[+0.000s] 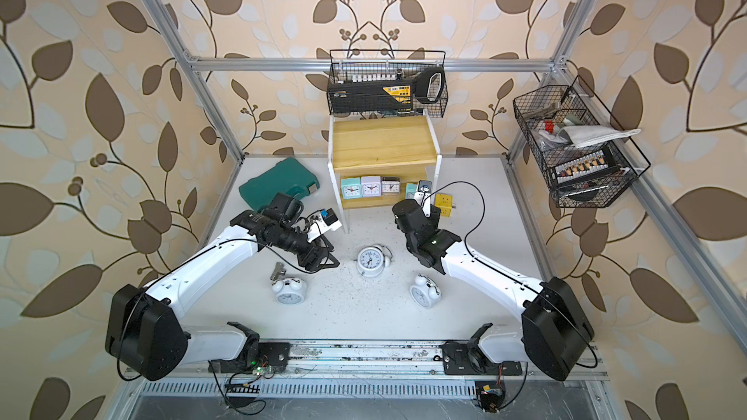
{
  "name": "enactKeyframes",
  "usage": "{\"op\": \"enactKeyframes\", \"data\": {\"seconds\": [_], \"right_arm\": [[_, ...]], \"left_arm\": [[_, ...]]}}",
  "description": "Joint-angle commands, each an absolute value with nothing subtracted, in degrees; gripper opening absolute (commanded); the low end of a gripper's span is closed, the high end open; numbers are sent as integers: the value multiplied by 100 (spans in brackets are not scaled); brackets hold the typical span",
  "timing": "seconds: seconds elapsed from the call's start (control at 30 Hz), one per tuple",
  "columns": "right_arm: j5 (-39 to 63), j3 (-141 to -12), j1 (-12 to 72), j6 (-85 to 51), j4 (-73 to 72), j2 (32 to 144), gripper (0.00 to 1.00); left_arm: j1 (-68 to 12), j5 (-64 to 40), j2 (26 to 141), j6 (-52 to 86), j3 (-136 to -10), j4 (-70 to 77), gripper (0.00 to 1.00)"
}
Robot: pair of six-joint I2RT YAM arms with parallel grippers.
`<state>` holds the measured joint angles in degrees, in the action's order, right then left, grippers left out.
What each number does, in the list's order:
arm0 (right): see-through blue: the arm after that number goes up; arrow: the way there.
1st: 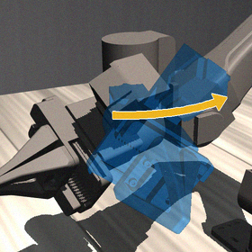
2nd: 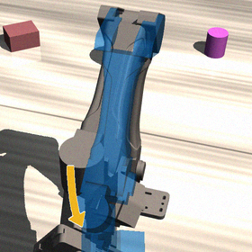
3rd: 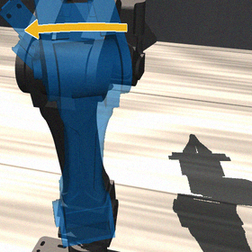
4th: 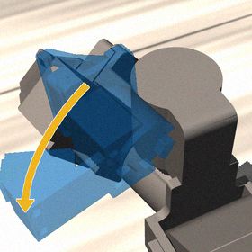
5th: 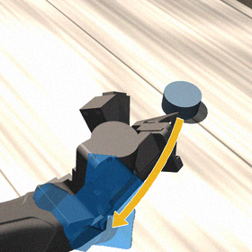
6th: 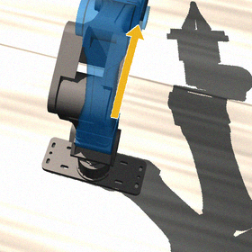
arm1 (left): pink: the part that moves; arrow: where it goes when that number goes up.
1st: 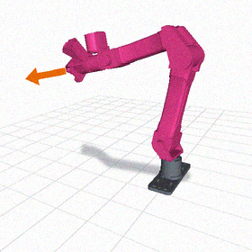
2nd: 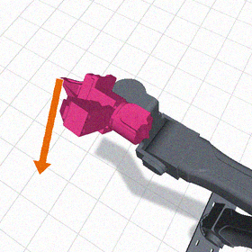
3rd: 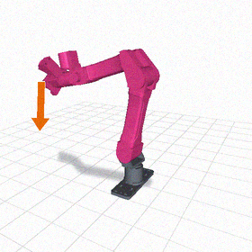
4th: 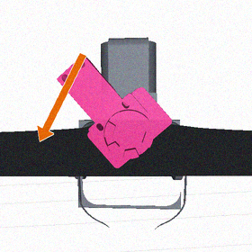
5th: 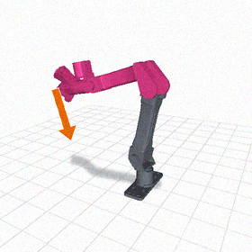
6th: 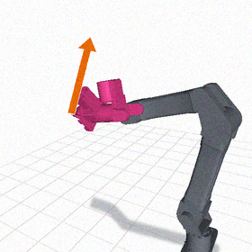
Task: Place the alarm clocks on the shelf by style
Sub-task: Place the alarm on the shelf.
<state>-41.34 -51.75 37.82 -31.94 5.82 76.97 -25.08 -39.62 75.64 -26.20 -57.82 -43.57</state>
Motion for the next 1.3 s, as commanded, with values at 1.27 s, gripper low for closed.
{"op": "enactKeyframes", "data": {"seconds": [1.27], "right_arm": [[-3319, -5468, 2960, -2866, -214, 8331, 45]], "left_arm": [[-2461, -4105, 7532, -2705, -5782, -4456, 70]]}}
